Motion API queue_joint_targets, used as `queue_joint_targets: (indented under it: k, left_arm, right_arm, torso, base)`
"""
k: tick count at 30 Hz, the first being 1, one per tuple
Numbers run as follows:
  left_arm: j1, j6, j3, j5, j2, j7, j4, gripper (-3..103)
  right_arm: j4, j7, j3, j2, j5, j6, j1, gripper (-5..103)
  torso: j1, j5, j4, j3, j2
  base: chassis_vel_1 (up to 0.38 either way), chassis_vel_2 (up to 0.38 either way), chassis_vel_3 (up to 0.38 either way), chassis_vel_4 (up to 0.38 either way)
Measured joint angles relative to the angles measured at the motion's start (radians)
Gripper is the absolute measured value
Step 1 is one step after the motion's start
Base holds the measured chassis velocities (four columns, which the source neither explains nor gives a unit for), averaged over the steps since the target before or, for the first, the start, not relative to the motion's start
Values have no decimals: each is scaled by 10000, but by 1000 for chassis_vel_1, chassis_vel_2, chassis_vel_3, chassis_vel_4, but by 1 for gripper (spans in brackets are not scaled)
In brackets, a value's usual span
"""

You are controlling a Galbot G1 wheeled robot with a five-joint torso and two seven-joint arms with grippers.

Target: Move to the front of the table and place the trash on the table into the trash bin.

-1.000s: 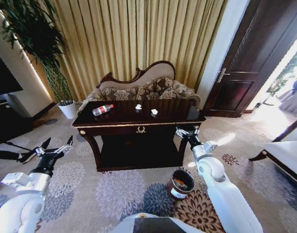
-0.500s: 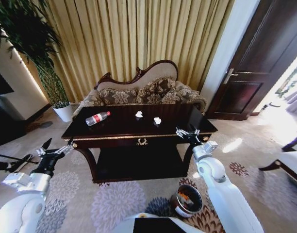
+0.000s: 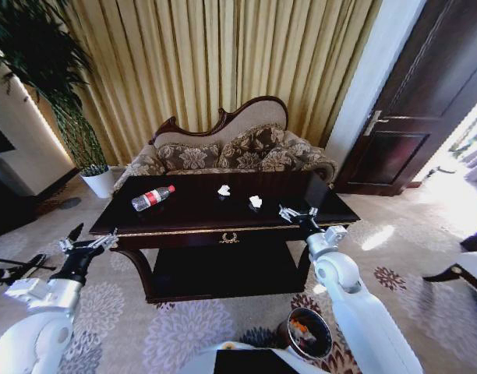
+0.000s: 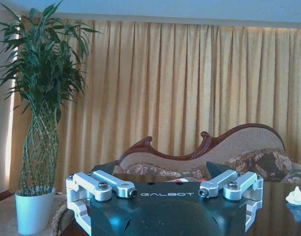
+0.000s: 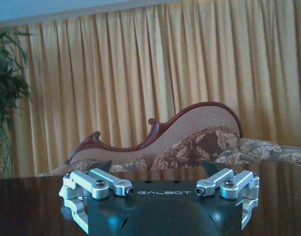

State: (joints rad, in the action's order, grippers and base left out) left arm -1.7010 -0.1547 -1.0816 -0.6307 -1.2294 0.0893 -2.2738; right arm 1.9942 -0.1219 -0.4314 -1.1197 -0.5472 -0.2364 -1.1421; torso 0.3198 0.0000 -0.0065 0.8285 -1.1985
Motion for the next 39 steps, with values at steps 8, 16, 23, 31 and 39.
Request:
queue_joint_targets:
  k: [8,16,23,31,39]
  left_arm:
    - [-193,51,-30,171,-255,118,-90,100]
    - [-223,51,8,385,-444,126,-145,100]
    - [-293,47,45,570,-598,142,-136,100]
    - [-491,174,-131,574,-655,156,-84,100]
    - [-482,185,-82,691,-770,164,-97,100]
  right_arm:
    - [-1402,-48,1036,692,-326,-521,1658,100]
    - [-1981,-211,1711,959,-746,-1497,2574,100]
    - [-2564,-515,2331,791,-1284,-1977,3143,100]
    - [-2817,-523,2890,541,-1751,-2153,3704,100]
    - [-3083,-506,3346,355,-1786,-2075,4045,100]
  torso:
    - [11,0,1,5,7]
    - [9,0,-3,4,6]
    - [9,-1,0,4,6]
    - [9,-1,1,4,6]
    - [8,0,-2,4,6]
  base:
    - [0,0,0,0]
    - [0,0,0,0]
    - [0,0,0,0]
    - [0,0,0,0]
    - [0,0,0,0]
